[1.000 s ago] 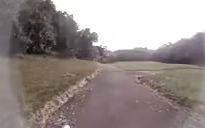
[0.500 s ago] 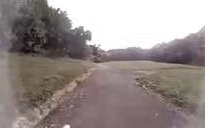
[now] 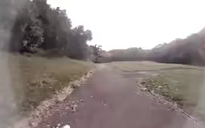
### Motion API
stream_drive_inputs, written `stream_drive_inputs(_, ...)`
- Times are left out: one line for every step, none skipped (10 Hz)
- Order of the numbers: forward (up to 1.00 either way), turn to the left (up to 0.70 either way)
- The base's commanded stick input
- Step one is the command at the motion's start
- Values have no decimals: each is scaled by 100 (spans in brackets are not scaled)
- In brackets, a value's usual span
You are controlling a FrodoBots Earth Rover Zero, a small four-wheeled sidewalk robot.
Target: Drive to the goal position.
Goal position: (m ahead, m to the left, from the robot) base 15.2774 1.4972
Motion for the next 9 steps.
stream_drive_inputs(85,0)
stream_drive_inputs(85,0)
stream_drive_inputs(85,0)
stream_drive_inputs(85,0)
stream_drive_inputs(85,0)
stream_drive_inputs(85,0)
stream_drive_inputs(85,0)
stream_drive_inputs(85,0)
stream_drive_inputs(85,0)
